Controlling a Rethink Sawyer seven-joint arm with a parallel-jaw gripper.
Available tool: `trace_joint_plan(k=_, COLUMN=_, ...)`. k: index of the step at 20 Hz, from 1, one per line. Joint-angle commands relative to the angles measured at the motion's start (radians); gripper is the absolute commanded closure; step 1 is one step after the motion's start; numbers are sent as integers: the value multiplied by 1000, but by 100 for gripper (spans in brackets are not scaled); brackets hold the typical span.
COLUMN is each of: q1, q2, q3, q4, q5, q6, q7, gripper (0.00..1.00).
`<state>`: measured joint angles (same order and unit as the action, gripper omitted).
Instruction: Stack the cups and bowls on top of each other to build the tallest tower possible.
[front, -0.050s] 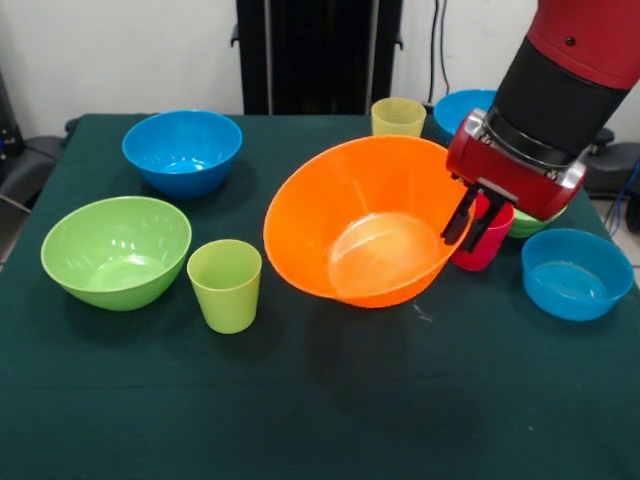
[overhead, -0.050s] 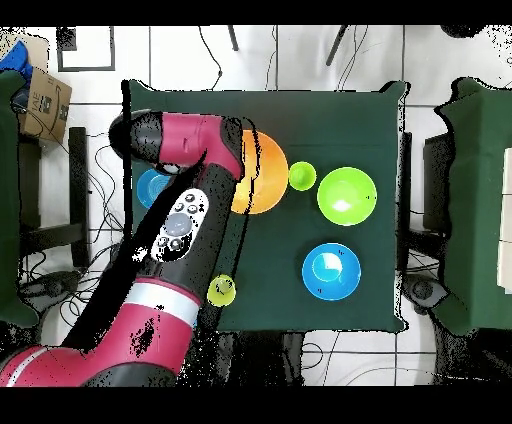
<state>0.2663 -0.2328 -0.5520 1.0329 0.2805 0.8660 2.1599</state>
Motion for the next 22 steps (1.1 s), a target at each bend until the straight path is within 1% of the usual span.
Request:
trace_joint_plan(k=1, q1=65, q2=27, q3=-13, q4=73, q5=-121, q6=65, q7=105, gripper=100)
trace_joint_plan(k=5, q1=90, q2=31, q3=-54, q4=81, q5=-155, q6=61, q7=102, gripper=100)
trace_joint_plan(k=10, q1=104, q2=30, q3=-78, q4=104, q5=-174, q6=39, q7=105, gripper=100)
trace_joint_plan(k=18, q1=118, q2=39, q3=-91, q4=127, q5=-171, q6=9, q7=120, gripper=100)
trace_joint_plan(k=22, q1=128, q2=49, q3=-102, q4=126, q5=-171, q6=13, q7=122, gripper=100)
